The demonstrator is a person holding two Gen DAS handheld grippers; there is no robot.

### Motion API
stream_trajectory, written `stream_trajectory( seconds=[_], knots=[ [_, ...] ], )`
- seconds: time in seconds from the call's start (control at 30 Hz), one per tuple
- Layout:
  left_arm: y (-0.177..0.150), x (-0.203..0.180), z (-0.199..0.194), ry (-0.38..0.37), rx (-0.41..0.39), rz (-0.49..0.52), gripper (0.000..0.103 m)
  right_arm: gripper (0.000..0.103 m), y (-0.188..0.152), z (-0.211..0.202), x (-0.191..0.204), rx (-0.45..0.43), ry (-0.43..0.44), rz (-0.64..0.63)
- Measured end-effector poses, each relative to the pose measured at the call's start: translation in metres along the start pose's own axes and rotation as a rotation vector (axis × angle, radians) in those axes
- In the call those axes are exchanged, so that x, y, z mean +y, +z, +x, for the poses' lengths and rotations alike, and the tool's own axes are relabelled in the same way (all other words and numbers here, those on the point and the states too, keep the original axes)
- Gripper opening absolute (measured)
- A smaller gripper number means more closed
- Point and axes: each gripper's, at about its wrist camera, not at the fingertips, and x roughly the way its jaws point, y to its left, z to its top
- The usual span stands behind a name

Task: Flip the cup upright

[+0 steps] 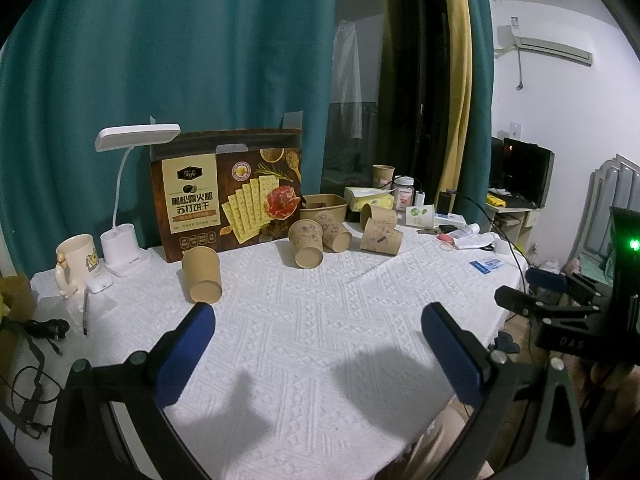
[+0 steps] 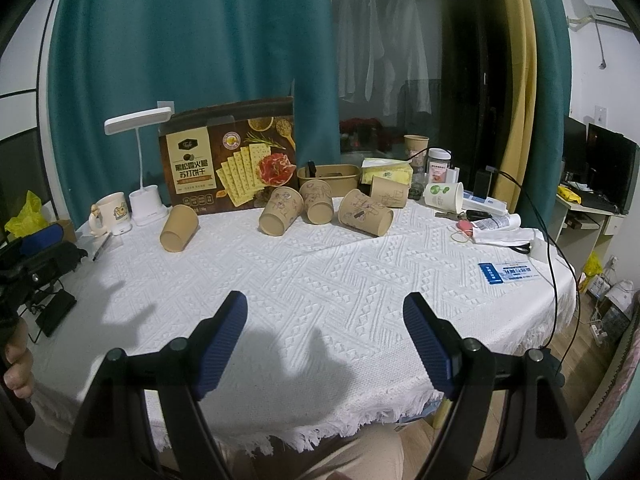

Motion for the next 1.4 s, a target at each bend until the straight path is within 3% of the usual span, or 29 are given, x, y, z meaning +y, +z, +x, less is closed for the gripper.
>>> stream_trajectory(
  seconds=[1.4],
  knots=[
    [0.010, 0.003, -0.008, 0.003, -0.002, 0.005, 0.103, 0.078, 0.004, -0.003, 0.004, -0.003, 0.002, -0.007]
  ],
)
